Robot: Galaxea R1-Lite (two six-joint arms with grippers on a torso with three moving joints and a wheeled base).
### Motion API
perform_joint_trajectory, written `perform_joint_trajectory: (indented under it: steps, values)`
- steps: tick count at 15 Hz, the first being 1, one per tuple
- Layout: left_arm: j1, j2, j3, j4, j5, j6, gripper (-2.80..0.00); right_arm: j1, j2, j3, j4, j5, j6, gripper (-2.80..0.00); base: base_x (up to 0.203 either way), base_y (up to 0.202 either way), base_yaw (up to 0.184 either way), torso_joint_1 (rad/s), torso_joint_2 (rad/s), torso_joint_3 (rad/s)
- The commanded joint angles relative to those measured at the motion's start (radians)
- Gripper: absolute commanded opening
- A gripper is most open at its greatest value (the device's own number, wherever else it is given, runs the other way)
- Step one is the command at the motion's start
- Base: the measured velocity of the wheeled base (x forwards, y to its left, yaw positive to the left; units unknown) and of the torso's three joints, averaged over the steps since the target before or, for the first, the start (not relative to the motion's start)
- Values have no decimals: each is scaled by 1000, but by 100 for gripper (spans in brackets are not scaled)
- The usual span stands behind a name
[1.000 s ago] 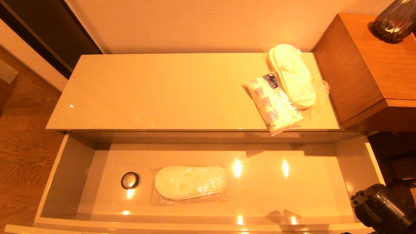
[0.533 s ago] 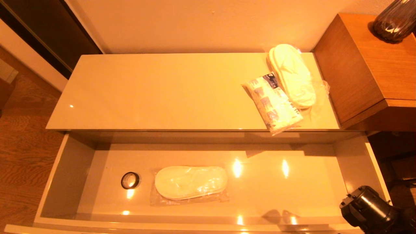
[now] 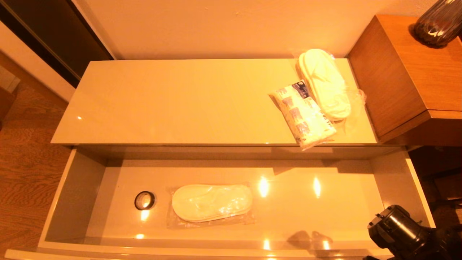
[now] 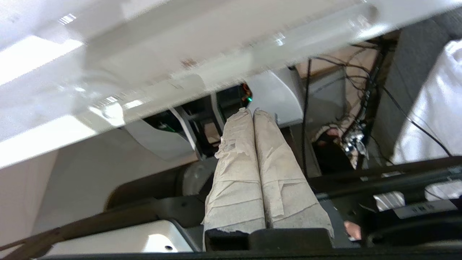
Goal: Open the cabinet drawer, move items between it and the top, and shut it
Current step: Close the drawer
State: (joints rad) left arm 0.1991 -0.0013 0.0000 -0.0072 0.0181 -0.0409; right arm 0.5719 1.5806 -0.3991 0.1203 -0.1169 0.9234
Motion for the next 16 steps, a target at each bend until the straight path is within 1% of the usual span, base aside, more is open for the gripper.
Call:
perform_joint_trajectory:
  steps: [1, 3, 5, 6, 9, 11, 14, 15, 16]
  values:
    - [0, -39, 2, 0, 0, -1, -280, -1, 7, -1, -9, -4, 6, -280, 0, 0, 0, 0, 0, 0]
    - [0, -39, 2, 0, 0, -1, -280, -1, 9, -10, -13, -13, 11, -280, 0, 0, 0, 0, 0, 0]
    - [0, -39, 2, 0, 0, -1, -280, -1, 14, -26, -25, -19, 66, -280, 0, 0, 0, 0, 0, 0]
    - [0, -39, 2, 0, 0, -1, -280, -2, 18, -29, -44, -46, 69, -280, 0, 0, 0, 0, 0, 0]
    - [0, -39, 2, 0, 0, -1, -280, -14, 61, -37, -172, -169, 94, -280, 0, 0, 0, 0, 0, 0]
    - [0, -39, 2, 0, 0, -1, -280, -73, 86, -91, -177, -230, 111, -280, 0, 0, 0, 0, 0, 0]
    - [0, -39, 2, 0, 0, -1, -280, -134, 55, -166, -112, -241, 101, -280, 0, 0, 0, 0, 0, 0]
    - [0, -39, 2, 0, 0, -1, -280, -155, 23, -188, -88, -242, 79, -280, 0, 0, 0, 0, 0, 0]
    - [0, -39, 2, 0, 0, -1, -280, -189, -15, -207, -74, -241, 37, -280, 0, 0, 0, 0, 0, 0]
